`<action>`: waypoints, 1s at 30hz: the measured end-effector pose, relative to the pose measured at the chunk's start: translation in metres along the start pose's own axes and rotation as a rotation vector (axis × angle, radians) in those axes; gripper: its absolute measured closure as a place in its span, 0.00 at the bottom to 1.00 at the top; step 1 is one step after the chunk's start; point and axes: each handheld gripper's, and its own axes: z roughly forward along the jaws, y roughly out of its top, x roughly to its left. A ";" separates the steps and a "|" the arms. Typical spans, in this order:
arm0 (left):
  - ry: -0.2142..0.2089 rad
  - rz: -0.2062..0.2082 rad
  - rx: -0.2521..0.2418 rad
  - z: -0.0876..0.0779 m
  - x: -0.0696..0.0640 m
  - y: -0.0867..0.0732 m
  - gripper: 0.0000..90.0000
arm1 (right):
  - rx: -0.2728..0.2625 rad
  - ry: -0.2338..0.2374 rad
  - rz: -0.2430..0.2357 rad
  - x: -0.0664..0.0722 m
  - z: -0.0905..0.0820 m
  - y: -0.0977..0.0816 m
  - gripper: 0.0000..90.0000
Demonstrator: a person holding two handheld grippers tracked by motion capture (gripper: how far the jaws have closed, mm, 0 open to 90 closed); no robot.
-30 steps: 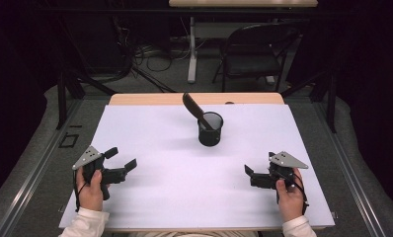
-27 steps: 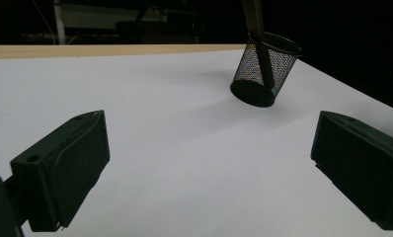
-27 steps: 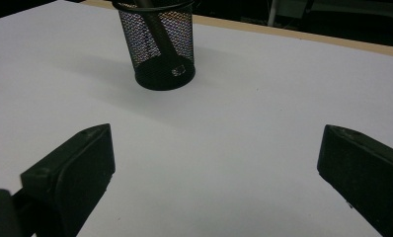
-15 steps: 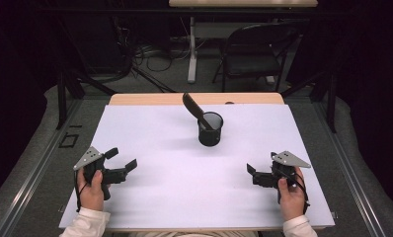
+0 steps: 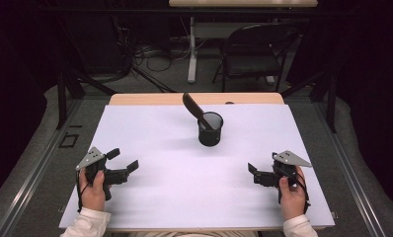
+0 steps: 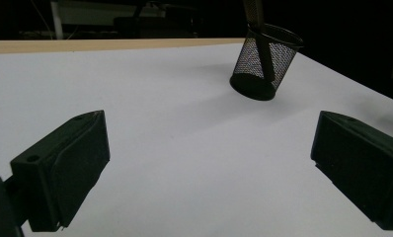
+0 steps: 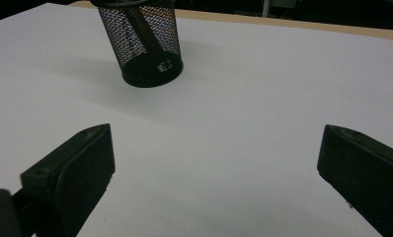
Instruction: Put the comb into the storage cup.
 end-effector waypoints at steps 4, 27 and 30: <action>-0.003 0.003 0.000 0.001 0.000 0.000 0.02 | 0.002 0.000 0.001 0.000 0.000 0.000 0.01; -0.003 -0.005 0.003 0.001 0.000 -0.001 0.02 | 0.015 0.003 0.009 0.000 0.003 -0.002 0.01; -0.001 -0.006 0.000 0.001 0.001 -0.001 0.02 | 0.012 0.001 0.012 -0.001 0.003 -0.002 0.01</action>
